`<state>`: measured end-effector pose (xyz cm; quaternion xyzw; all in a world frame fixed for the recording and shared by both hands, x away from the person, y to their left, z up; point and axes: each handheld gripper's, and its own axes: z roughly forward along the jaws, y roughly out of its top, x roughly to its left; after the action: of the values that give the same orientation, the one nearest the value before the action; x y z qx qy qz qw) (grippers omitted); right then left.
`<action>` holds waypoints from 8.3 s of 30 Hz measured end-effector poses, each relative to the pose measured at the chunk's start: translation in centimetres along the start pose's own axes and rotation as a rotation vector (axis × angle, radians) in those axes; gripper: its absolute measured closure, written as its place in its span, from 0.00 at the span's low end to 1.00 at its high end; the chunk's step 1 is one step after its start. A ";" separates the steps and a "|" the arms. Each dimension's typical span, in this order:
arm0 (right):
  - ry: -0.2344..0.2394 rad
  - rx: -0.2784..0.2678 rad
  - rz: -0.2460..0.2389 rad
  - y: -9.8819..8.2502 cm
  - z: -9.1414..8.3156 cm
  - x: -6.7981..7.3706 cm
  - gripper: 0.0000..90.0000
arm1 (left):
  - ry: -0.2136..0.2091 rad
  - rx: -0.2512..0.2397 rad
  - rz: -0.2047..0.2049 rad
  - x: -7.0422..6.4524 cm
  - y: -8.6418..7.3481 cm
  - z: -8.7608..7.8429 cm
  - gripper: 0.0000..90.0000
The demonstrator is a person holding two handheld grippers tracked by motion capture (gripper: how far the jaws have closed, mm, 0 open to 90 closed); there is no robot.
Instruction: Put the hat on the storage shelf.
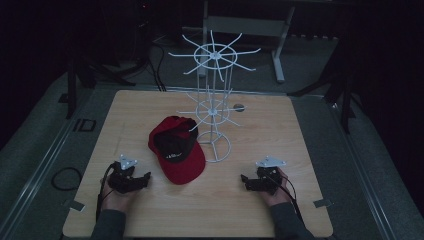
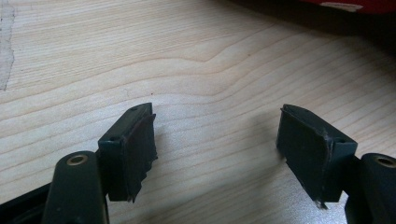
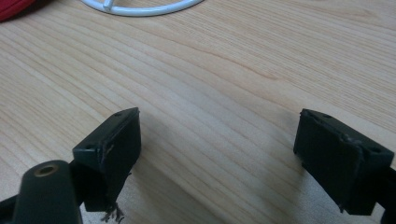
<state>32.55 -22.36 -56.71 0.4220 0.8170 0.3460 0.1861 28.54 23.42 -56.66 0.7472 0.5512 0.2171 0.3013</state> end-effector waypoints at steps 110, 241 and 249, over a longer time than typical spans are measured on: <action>0.002 -0.001 -0.003 0.0 0.1 0.0 0.16 | -0.381 0.106 -0.073 -4.0 3.4 1.1 0.65; 0.002 -0.003 0.000 0.1 0.1 0.0 0.16 | -0.248 -0.439 -0.217 1.8 9.7 -10.4 0.95; 0.002 -0.002 0.000 0.1 0.1 0.0 0.16 | -0.248 -0.461 -0.212 1.8 10.2 -11.0 0.95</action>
<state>32.62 -22.31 -56.70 0.4215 0.8169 0.3471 0.1858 28.96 25.33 -41.71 0.6179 0.5214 0.2107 0.5495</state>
